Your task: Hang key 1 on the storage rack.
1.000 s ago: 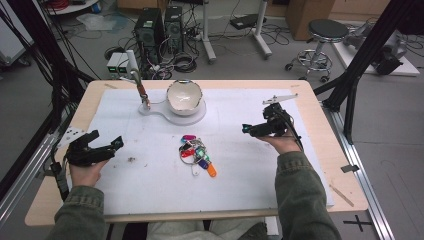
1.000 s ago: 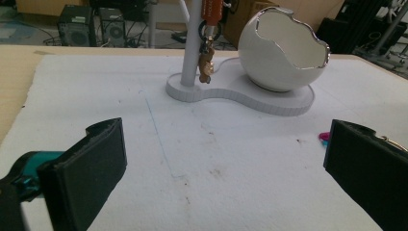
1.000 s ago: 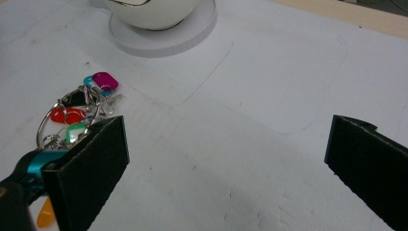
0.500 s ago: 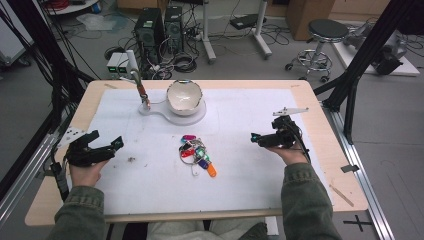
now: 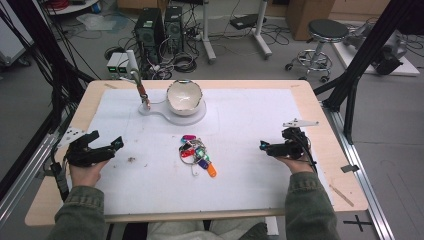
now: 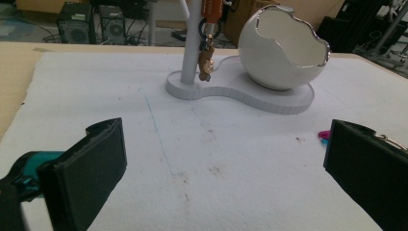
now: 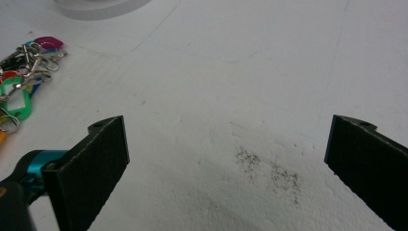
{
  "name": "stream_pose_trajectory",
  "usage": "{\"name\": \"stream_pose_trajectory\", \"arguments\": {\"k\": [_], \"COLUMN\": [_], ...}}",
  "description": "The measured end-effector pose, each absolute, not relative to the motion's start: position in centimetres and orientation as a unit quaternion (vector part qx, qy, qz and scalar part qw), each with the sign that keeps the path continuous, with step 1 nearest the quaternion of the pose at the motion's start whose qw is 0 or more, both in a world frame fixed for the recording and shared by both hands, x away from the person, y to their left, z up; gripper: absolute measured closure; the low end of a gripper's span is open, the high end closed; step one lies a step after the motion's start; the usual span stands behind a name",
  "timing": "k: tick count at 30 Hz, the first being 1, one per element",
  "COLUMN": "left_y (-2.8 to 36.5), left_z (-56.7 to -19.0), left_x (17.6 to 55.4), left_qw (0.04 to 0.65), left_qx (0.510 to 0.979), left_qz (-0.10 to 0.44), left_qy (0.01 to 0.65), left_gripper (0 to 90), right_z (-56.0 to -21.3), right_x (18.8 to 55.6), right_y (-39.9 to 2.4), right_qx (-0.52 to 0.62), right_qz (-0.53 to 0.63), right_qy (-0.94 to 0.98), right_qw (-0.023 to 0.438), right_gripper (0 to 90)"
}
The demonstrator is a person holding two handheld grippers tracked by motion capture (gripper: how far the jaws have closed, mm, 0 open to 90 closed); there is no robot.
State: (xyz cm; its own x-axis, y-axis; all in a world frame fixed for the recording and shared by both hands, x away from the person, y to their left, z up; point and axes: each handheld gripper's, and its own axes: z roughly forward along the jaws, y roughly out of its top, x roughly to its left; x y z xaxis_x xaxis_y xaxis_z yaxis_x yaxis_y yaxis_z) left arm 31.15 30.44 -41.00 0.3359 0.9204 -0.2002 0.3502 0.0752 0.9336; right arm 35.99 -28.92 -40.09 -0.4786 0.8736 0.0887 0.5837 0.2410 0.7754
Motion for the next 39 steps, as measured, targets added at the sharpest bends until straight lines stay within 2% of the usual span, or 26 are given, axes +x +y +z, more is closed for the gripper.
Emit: {"name": "stream_pose_trajectory", "arguments": {"k": [11, 39], "left_y": [30.2, 28.2], "left_z": [-41.0, -41.0], "left_x": [31.2, 31.4], "left_qw": [0.525, 0.518], "left_qx": [0.627, 0.656], "left_qz": [0.267, 0.246], "left_qy": [0.509, 0.491], "left_gripper": [1.7, 1.7], "right_z": [-41.5, -41.3], "right_x": [34.4, 33.2], "right_y": [-30.5, -31.1], "right_qx": [0.487, 0.485], "right_qz": [0.403, 0.427], "right_qy": [0.748, 0.732], "right_qw": [0.202, 0.216], "right_gripper": [0.7, 0.7]}}
